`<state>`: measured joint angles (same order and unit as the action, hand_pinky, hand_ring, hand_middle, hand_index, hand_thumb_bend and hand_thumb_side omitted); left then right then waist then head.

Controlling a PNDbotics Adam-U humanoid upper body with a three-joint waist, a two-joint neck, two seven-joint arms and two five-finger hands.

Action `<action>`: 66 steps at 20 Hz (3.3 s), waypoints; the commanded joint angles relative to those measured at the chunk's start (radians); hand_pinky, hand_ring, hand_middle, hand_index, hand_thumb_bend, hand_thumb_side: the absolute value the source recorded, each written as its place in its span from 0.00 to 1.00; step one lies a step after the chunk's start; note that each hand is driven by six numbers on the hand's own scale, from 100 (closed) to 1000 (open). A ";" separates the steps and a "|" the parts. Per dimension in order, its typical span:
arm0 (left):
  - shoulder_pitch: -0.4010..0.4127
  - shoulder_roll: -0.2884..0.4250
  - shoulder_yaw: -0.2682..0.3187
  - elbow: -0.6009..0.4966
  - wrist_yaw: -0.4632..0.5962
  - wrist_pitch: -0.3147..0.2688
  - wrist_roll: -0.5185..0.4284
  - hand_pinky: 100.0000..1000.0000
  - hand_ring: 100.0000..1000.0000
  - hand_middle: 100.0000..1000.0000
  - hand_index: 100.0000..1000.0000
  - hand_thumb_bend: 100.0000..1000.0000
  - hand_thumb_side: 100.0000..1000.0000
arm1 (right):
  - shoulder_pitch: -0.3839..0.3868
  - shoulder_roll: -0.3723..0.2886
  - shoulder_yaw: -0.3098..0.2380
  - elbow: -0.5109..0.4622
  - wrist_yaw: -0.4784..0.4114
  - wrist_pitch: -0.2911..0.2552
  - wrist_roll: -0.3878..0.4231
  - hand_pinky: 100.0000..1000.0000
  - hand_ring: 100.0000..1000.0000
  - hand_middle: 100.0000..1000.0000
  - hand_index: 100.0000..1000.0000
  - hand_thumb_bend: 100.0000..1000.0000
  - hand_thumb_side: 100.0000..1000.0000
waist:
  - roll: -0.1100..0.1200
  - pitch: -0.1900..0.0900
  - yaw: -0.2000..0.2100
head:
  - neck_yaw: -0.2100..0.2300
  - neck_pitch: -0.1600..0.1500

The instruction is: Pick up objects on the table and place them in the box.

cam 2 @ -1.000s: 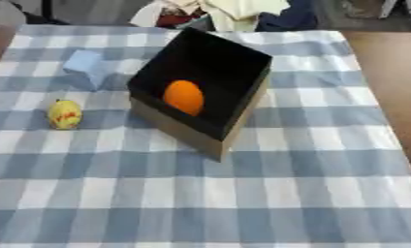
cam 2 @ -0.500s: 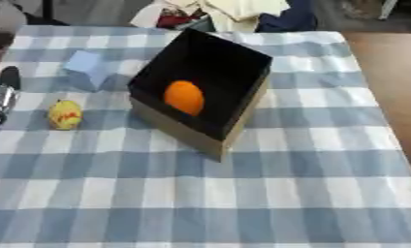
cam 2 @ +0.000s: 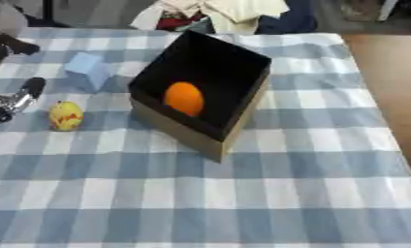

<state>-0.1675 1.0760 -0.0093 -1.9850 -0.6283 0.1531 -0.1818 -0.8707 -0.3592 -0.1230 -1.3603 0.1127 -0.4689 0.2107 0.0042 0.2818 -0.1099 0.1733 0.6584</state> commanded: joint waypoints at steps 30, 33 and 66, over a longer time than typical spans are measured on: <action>-0.176 0.143 -0.137 0.086 0.012 0.119 -0.436 0.79 0.83 0.76 0.95 0.54 0.94 | -0.023 -0.030 0.001 -0.017 0.003 -0.001 0.007 0.94 0.93 0.79 0.85 0.00 0.69 | 0.014 -0.015 0.002 | -0.013 -0.008; -0.197 0.131 -0.149 0.117 -0.027 0.120 -0.436 0.79 0.83 0.76 0.95 0.53 0.92 | -0.025 -0.028 0.001 -0.018 0.001 -0.001 0.008 0.94 0.93 0.79 0.85 0.00 0.69 | 0.012 -0.012 0.000 | -0.004 0.000; -0.311 0.023 -0.219 0.314 -0.162 0.183 -0.433 0.75 0.79 0.74 0.91 0.45 0.71 | -0.057 -0.016 -0.005 -0.005 0.000 -0.010 0.007 0.95 0.93 0.78 0.85 0.00 0.69 | -0.011 0.025 -0.027 | 0.065 -0.008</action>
<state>-0.4609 1.0774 -0.2366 -1.6710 -0.7883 0.3327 -0.6201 -0.9068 -0.3573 -0.1202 -1.3572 0.1136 -0.4747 0.2182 -0.0088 0.3258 -0.1357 0.2359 0.6626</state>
